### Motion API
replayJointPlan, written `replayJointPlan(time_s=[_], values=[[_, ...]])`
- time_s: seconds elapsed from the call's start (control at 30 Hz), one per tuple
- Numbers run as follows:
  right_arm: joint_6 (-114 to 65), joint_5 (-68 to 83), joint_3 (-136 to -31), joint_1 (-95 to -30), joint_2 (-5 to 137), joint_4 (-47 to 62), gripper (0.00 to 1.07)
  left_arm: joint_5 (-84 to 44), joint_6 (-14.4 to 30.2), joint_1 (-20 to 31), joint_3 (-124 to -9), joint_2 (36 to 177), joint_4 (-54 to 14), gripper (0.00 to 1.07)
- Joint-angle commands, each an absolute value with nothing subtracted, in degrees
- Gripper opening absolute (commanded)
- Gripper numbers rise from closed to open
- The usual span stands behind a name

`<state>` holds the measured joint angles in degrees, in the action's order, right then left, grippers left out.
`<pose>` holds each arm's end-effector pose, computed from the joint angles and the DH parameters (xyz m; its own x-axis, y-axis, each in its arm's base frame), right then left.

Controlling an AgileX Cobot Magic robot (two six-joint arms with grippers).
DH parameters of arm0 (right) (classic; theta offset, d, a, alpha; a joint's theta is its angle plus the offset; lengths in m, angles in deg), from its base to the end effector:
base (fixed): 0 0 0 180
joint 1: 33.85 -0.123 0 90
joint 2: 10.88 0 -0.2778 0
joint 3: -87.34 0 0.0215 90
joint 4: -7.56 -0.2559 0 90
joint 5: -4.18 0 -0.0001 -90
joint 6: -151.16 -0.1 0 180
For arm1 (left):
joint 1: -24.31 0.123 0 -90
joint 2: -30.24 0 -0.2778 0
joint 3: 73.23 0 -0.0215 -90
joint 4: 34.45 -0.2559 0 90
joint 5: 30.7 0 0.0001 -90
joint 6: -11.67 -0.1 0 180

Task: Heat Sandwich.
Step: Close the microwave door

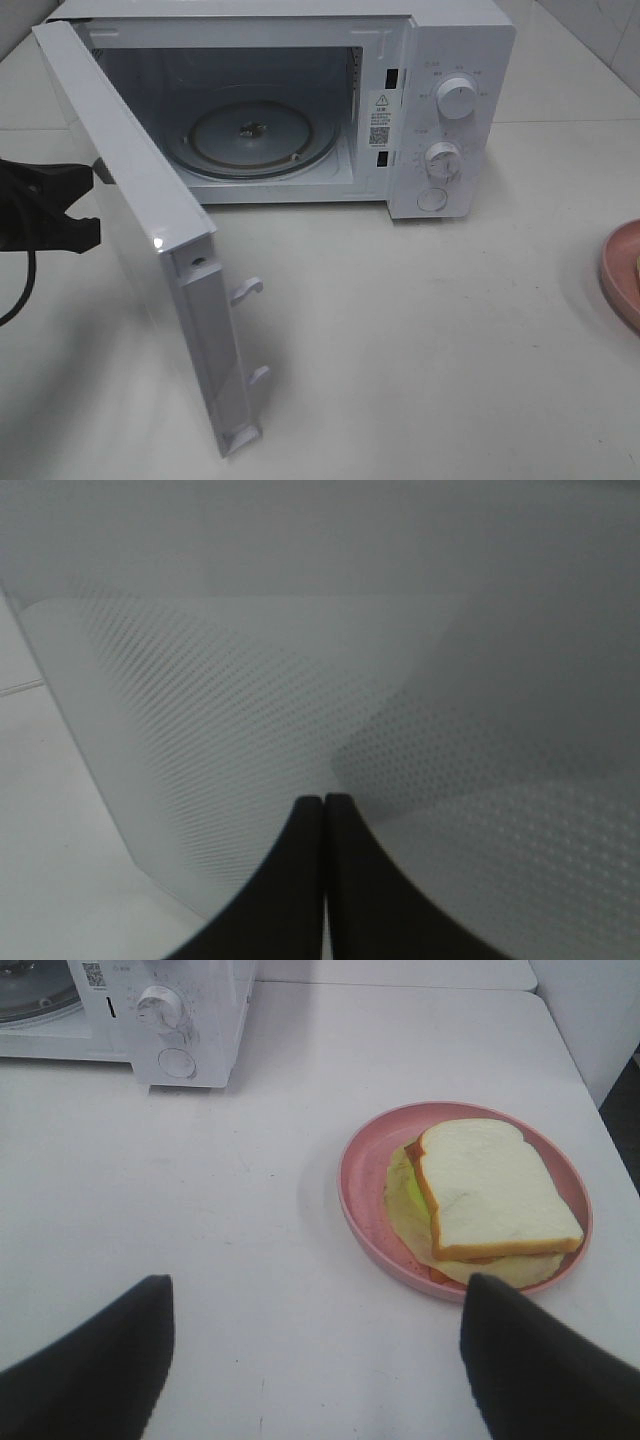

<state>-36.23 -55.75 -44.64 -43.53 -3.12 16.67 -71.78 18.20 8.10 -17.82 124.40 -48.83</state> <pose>0.0158 -0.0112 0.2796 -0.4244 -0.0234 -0.9052 -0.0239 0.9996 -0.0146 0.2464 -0.0886 0.1575 -0.2853 0.1619 -0.9446 0.4465 0.8946 0.0185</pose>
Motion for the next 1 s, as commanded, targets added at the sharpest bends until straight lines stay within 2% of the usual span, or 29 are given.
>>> replayJointPlan(time_s=[0.03, 0.13, 0.43, 1.0], values=[[-36.1, -55.5, -44.6, -43.1, -4.7, 16.8, 0.76, -73.2, 16.3, 5.7, -19.2, 125.6, -48.3, 0.00], [-36.1, -55.5, -44.6, -43.1, -4.7, 16.8, 0.76, -73.0, 14.7, 2.0, -20.7, 127.3, -45.5, 0.00], [-36.1, -55.5, -44.6, -43.1, -4.7, 16.8, 0.76, -72.9, 11.7, -5.0, -25.9, 131.6, -36.6, 0.00], [-36.1, -55.5, -44.6, -43.1, -4.7, 16.8, 0.76, -71.7, 11.7, -13.0, -37.0, 138.0, -32.4, 0.00]])
